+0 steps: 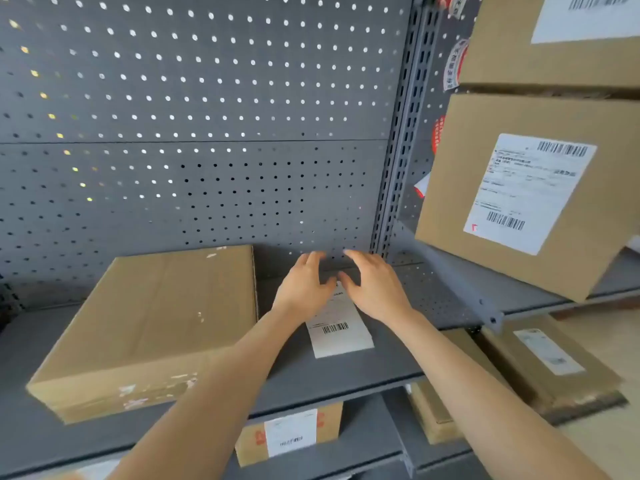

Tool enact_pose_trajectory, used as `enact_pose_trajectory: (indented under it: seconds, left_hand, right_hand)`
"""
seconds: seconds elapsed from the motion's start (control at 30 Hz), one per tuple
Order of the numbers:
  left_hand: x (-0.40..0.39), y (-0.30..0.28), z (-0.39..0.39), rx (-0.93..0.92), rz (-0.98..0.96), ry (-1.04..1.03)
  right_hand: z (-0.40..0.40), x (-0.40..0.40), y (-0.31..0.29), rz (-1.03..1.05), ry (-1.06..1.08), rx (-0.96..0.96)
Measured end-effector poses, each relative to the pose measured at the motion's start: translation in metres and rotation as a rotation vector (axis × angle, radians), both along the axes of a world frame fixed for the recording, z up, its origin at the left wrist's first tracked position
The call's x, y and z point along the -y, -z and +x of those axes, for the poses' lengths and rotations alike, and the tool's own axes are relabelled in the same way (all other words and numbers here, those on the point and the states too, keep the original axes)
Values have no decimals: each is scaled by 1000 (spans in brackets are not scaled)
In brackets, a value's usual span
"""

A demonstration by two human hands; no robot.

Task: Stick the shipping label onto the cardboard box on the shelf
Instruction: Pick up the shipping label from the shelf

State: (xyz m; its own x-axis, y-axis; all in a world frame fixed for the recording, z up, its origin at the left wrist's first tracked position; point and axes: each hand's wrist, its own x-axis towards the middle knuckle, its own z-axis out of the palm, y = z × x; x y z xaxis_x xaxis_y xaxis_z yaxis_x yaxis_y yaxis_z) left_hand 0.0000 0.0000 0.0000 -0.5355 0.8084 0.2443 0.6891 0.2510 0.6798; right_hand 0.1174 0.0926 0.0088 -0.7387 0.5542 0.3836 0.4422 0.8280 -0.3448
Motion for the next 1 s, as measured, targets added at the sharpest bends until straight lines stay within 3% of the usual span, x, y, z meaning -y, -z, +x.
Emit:
enact_pose_trajectory:
  seconds: [0.4, 0.63, 1.0]
  left_hand:
    - [11, 47, 25, 76, -228, -131]
    - [16, 64, 29, -128, -437, -146]
    - [18, 64, 29, -168, -531, -139]
  right_hand:
    - [11, -9, 45, -68, -103, 253]
    - [15, -13, 60, 4, -61, 430]
    - [19, -11, 66, 52, -27, 427]
